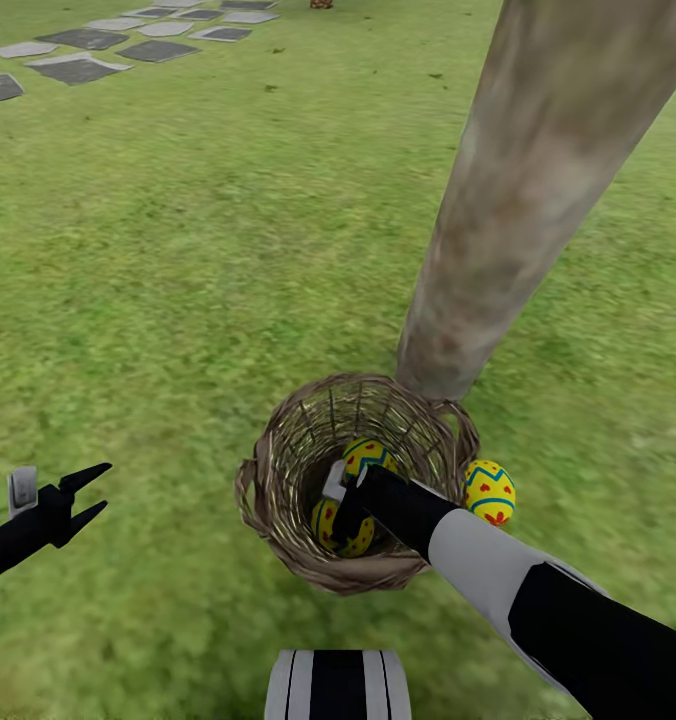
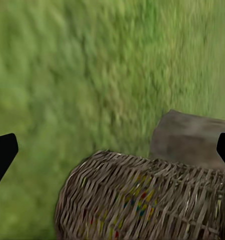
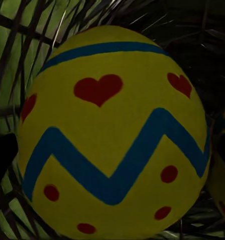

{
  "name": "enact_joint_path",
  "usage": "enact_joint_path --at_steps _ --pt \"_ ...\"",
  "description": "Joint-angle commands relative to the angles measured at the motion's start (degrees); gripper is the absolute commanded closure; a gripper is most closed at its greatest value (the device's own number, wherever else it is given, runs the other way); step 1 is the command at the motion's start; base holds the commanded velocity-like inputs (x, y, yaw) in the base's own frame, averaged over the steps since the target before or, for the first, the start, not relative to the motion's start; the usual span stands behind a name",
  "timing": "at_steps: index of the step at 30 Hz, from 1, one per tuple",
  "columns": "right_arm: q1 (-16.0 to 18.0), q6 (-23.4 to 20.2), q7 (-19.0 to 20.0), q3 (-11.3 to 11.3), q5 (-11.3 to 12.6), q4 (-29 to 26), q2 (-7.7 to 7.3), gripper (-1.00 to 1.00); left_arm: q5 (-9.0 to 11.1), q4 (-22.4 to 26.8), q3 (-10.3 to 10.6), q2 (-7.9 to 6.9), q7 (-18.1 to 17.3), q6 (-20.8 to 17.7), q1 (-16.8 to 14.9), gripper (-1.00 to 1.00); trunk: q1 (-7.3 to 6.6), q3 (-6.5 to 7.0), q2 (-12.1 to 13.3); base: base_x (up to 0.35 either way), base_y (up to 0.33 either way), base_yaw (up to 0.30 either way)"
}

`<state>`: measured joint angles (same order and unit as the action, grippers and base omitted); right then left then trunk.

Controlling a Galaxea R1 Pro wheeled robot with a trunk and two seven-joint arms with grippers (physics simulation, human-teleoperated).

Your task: Take the three Easter eggs out of the wicker basket on the lawn in the garden, then place them on the lawn next to a single tree (choose any tree) so that all three eggs are next to the same tree and none are left in the basket.

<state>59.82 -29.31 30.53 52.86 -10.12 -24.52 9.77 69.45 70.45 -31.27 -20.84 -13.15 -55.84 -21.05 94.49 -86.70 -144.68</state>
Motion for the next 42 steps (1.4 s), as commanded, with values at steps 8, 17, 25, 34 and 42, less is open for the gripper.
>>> enact_joint_path --at_steps 8,17,25,34,42 --pt "0.01 -0.40 -0.13 0.05 -0.60 -0.09 -0.01 -1.00 -0.45 0.01 -0.11 0.02 -0.39 -0.28 -0.04 -1.00 0.12 -1.14 -0.08 0.000 0.000 0.000" --pt "-0.01 -0.40 0.05 0.05 -0.60 -0.09 -0.01 1.00 -0.45 0.21 -0.07 0.08 -0.38 -0.31 -0.04 -1.00 0.25 -2.25 -0.15 0.000 0.000 0.000" --pt "-0.02 -0.40 0.12 0.05 -0.60 -0.09 -0.01 1.00 -0.36 0.15 -0.11 0.10 -0.48 -0.31 -0.04 -1.00 0.40 -3.58 -0.23 0.000 0.000 0.000" --pt "-0.01 -0.46 -0.03 0.14 0.81 -0.17 -0.01 1.00 0.07 0.12 -0.11 0.10 -0.51 -0.32 -0.04 -1.00 0.38 -3.36 -0.21 0.000 0.000 0.000" --pt "0.03 -0.49 -0.30 0.05 0.98 -0.31 -0.01 1.00 0.08 0.12 -0.10 0.10 -0.37 -0.32 -0.04 -1.00 0.30 -2.69 -0.17 0.000 0.000 0.000"
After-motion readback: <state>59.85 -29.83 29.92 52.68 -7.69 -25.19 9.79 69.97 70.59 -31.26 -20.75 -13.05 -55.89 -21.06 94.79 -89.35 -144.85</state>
